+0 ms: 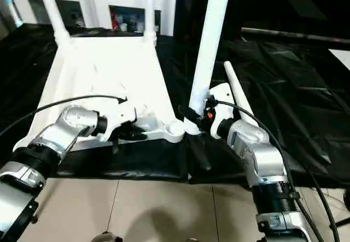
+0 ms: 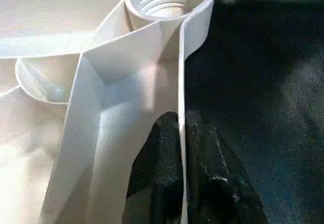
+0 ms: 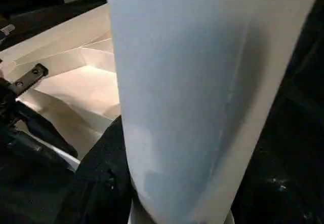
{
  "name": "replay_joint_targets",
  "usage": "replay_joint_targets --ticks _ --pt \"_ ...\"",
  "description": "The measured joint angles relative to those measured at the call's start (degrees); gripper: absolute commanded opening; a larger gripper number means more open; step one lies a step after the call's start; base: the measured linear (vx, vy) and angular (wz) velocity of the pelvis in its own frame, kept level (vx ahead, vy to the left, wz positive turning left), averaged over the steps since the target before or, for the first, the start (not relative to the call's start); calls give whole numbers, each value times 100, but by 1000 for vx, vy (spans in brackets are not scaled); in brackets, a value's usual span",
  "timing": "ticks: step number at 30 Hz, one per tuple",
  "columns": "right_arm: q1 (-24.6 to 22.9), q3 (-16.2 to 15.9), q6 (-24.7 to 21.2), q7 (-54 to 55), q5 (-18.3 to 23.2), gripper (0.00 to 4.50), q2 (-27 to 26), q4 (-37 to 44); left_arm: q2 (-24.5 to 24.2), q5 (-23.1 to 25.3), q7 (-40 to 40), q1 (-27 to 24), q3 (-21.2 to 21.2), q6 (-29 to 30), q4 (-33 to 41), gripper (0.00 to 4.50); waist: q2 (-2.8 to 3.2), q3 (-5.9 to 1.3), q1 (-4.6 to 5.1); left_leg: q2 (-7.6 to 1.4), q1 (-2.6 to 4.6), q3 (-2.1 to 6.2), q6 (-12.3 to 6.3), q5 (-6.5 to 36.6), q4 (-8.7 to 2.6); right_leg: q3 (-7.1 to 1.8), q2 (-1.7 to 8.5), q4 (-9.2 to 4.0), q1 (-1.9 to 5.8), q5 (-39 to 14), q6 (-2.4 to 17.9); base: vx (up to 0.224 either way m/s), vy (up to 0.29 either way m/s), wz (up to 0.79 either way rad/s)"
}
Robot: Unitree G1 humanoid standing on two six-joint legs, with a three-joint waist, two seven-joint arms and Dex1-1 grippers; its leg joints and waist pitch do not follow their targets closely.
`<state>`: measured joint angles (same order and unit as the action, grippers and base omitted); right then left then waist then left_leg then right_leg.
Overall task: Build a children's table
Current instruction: Insert table leg to table base
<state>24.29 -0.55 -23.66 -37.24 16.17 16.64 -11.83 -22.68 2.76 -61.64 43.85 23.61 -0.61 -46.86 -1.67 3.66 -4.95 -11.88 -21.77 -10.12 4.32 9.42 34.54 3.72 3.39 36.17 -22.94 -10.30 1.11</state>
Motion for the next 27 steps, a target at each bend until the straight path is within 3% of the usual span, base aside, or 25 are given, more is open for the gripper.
replay_joint_targets --ticks 10,22,24,27 --pt "294 -259 -165 -498 117 192 -39 -309 17 34 -245 108 -26 16 -126 0 13 5 -3 0 1 0 0 0 -1 1 0 -2 -4 7 4 0 0 0" --pt "989 -262 323 -582 -24 192 -281 -1556 -13 -9 -277 -114 -142 -112 174 0 -4 9 -21 -1 -25 -9 -2 0 -1 1 3 -11 -21 -7 7 0 0 0" --pt "1065 -244 432 -607 -29 192 -307 -1702 -14 -9 -263 -166 -194 -41 258 45 -7 11 -17 -1 -22 -9 -2 0 -2 1 3 -9 -21 -7 7 0 0 0" --pt "1155 -199 554 -678 -32 192 -319 -1893 41 -87 -203 -224 -356 -16 356 62 -28 15 -20 -3 -23 -9 -2 0 -2 3 3 -7 -22 -7 6 0 0 0"
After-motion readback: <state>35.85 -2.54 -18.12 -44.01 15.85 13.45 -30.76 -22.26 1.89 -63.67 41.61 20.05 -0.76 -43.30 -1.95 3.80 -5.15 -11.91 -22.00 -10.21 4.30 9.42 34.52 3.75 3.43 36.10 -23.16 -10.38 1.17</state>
